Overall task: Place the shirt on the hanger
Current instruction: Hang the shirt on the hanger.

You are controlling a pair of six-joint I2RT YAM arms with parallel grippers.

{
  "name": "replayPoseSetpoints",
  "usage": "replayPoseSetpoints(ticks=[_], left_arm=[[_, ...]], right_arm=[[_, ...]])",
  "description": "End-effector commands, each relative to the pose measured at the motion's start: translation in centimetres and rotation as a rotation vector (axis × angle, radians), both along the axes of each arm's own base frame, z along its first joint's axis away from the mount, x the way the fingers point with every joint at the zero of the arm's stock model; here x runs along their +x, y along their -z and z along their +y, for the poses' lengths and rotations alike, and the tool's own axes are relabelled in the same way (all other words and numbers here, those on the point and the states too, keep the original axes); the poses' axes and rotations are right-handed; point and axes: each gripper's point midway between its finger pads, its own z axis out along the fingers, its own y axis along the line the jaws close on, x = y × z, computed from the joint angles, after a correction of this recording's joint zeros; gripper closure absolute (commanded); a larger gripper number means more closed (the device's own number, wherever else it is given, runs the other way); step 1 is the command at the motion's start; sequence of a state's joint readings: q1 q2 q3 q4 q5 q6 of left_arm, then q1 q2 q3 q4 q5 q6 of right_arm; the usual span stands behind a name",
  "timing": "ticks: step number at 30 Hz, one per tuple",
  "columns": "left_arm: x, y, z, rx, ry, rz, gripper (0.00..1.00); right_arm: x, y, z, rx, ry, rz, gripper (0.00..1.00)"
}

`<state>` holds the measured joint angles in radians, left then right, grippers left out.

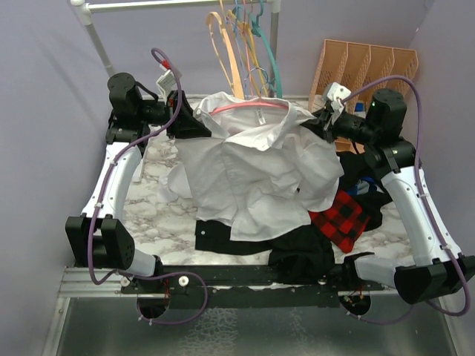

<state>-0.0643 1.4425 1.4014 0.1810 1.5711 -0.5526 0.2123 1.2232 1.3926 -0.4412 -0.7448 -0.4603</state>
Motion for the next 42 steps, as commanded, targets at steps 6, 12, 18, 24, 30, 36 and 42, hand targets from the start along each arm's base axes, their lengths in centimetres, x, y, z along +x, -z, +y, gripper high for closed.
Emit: replayPoseSetpoints(ticks=[6, 12, 18, 24, 30, 36, 42], left_arm=[[-2.9, -0.8, 0.0, 0.003, 0.133, -0.167, 1.00], [-1.6, 0.0, 0.0, 0.001, 0.131, -0.164, 1.00], [-0.9, 0.7, -0.1, -0.001, 0.132, -0.160, 1.00], [-1.0, 1.4, -0.5, -0.004, 0.145, -0.153, 1.00], [-1.3, 1.5, -1.2, -0.007, 0.169, -0.153, 1.00], [-1.5, 1.3, -1.4, -0.006, 0.176, -0.151, 1.00], [-2.2, 1.2, -1.6, -0.007, 0.188, -0.157, 1.00]], right_arm=[[-9.9, 0.5, 4.0, 0.197, -0.444, 0.210, 0.99], [-14.9, 0.4, 3.8, 0.293, -0.528, 0.263, 0.99], [-18.4, 1.4, 3.6, 0.299, -0.663, 0.386, 0.99], [-19.6, 2.5, 3.9, 0.297, -0.721, 0.516, 0.99], [-20.5, 3.6, 5.8, 0.267, -0.822, 0.627, 0.99], [-20.2, 3.8, 6.5, 0.252, -0.851, 0.634, 0.76], [-20.6, 4.5, 8.3, 0.244, -0.867, 0.658, 0.94]])
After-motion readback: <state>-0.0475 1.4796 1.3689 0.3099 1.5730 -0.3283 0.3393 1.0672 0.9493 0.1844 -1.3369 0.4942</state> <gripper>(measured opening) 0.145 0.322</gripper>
